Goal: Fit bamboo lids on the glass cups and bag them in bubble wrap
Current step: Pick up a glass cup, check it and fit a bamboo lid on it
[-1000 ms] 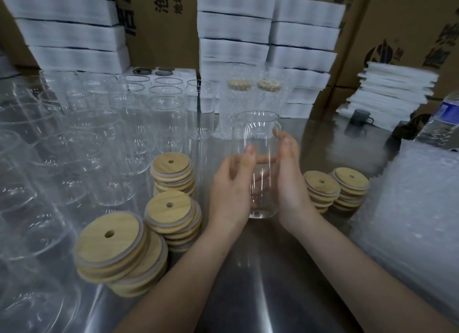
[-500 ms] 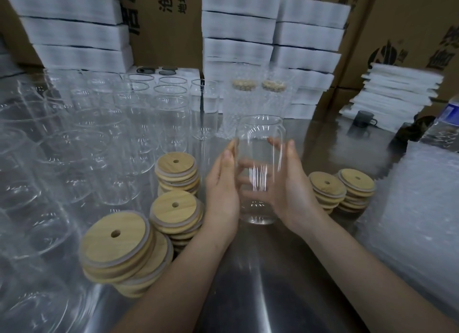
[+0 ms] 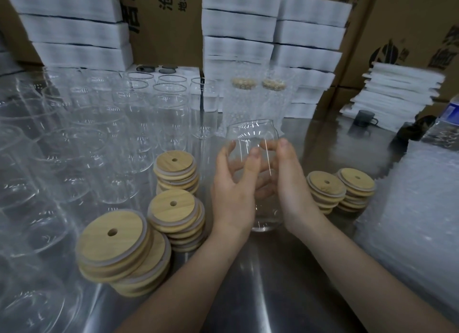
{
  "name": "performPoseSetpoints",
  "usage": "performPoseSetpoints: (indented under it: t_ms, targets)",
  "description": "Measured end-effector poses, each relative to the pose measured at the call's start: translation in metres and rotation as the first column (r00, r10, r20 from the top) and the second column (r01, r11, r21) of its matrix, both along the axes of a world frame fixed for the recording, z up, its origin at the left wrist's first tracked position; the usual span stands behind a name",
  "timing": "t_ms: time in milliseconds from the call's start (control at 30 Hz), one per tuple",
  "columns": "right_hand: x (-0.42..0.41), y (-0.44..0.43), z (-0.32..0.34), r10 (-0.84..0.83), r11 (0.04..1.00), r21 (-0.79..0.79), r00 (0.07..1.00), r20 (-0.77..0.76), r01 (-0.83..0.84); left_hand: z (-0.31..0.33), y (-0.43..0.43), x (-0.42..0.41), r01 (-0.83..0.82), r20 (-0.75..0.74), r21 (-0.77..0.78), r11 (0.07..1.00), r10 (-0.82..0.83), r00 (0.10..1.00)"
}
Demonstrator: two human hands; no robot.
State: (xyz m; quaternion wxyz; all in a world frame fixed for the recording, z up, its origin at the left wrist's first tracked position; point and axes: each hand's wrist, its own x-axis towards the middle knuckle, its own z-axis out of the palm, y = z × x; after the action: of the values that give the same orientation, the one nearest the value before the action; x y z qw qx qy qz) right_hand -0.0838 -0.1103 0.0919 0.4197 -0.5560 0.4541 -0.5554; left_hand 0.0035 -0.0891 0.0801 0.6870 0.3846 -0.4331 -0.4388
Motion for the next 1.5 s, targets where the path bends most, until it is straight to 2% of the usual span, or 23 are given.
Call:
performPoseSetpoints:
  t_ms: [233, 400, 533, 600, 767, 933, 1033, 1100, 1167, 1233, 1367, 1500]
  targets:
    - [-0.009, -0.008, 0.004, 0.032, 0.996, 0.087, 0.998, 0.044, -0.036, 0.0, -0.001, 0.0, 0.047, -0.087, 0.023, 0.999, -0.045, 0.995]
    - [-0.014, -0.008, 0.007, 0.055, 0.973, 0.211, 0.982, 0.182, -0.094, -0.001, -0.004, 0.002, 0.233, -0.236, 0.052, 0.971, -0.215, 0.948]
    - [-0.009, -0.007, 0.008, 0.149, 0.942, 0.242, 0.936, 0.32, -0.232, 0.0, -0.007, 0.005, 0.293, -0.214, 0.039, 0.955, -0.279, 0.936]
    - [-0.007, -0.005, 0.009, 0.195, 0.915, 0.263, 0.906, 0.375, -0.306, 0.0, -0.008, 0.008, 0.253, -0.182, 0.034, 0.967, -0.243, 0.953]
    - [-0.009, 0.0, 0.011, 0.284, 0.867, 0.28, 0.87, 0.403, -0.412, 0.0, -0.01, 0.012, 0.078, -0.069, -0.017, 0.997, -0.079, 0.994]
    - [-0.007, 0.005, 0.016, 0.161, 0.94, 0.238, 0.933, 0.322, -0.244, 0.005, -0.006, 0.009, 0.107, -0.057, -0.015, 0.994, -0.108, 0.993]
    - [-0.002, 0.01, 0.016, 0.059, 0.991, 0.107, 0.979, 0.194, -0.08, 0.003, -0.002, 0.003, 0.126, -0.007, -0.007, 0.992, -0.126, 0.992]
    - [0.002, 0.013, 0.013, 0.014, 1.0, 0.015, 0.986, 0.169, -0.016, 0.0, 0.001, -0.003, 0.057, 0.037, -0.002, 0.998, -0.057, 0.998]
    - [0.004, 0.014, 0.009, -0.008, 1.0, -0.007, 0.98, 0.197, 0.01, 0.0, 0.003, -0.004, -0.043, 0.101, -0.045, 0.998, 0.048, 0.994]
    - [0.003, 0.014, 0.007, -0.021, 1.0, -0.013, 0.976, 0.215, 0.024, -0.001, 0.004, -0.002, -0.068, 0.13, -0.047, 0.997, 0.073, 0.989]
    - [-0.003, 0.011, 0.011, -0.032, 0.999, 0.015, 0.972, 0.234, 0.029, -0.003, 0.003, 0.0, -0.027, 0.106, -0.044, 0.999, 0.032, 0.994]
    - [-0.009, 0.005, 0.011, -0.075, 0.995, 0.075, 0.973, 0.218, 0.06, 0.001, 0.003, 0.002, 0.149, -0.128, -0.007, 0.989, -0.149, 0.98]
